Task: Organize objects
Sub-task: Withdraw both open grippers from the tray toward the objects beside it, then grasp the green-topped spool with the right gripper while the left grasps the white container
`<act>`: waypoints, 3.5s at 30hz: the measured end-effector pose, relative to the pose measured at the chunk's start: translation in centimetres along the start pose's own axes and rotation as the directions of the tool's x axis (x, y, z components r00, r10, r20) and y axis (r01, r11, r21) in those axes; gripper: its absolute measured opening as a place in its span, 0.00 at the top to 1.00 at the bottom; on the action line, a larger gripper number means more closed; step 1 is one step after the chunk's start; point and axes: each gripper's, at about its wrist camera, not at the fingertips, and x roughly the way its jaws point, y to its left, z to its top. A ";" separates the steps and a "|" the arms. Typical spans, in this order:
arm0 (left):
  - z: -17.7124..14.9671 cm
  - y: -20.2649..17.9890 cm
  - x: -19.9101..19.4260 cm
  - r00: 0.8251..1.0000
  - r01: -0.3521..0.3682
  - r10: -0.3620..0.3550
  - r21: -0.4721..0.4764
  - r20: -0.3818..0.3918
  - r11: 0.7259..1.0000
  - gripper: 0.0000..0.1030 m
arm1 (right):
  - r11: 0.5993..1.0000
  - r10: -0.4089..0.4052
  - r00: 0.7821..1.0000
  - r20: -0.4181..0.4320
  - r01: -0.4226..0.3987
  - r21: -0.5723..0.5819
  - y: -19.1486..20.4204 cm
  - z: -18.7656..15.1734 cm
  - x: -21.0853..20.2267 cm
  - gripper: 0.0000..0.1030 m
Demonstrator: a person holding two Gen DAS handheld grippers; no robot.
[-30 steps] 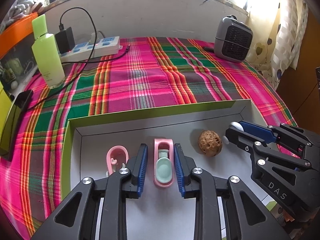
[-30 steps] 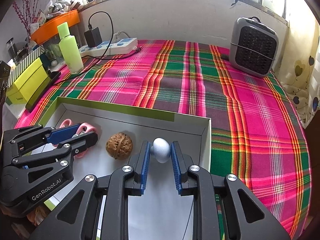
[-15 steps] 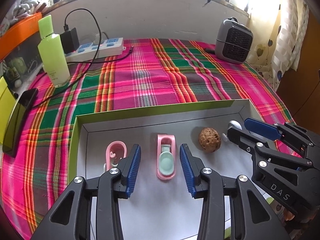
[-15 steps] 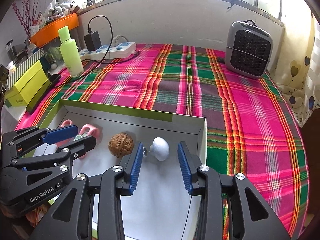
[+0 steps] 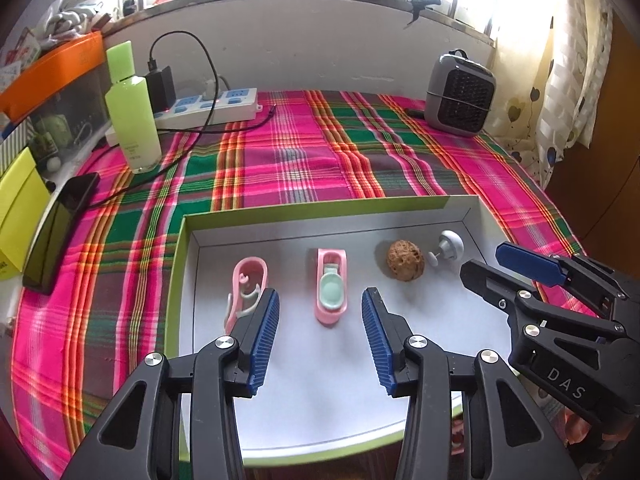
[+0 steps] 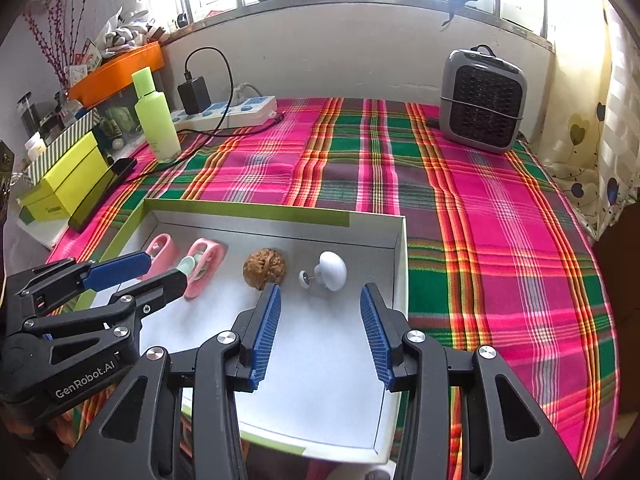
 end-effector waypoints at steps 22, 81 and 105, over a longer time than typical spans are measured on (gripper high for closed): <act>-4.0 0.4 -5.6 0.997 -0.019 0.020 -0.024 0.068 1.000 0.58 | 1.000 0.005 0.998 0.068 -0.006 0.017 1.4 -3.6 -5.5 0.58; -11.1 0.7 -5.9 0.997 0.073 -0.073 -0.062 0.005 0.995 0.52 | 0.991 0.133 0.990 0.040 -0.134 0.010 2.5 -11.6 -8.1 0.58; -11.1 1.6 -5.8 0.998 0.063 -0.062 -0.084 0.021 0.994 0.60 | 0.995 0.100 0.995 0.011 -0.100 0.019 1.6 -12.2 -7.7 0.67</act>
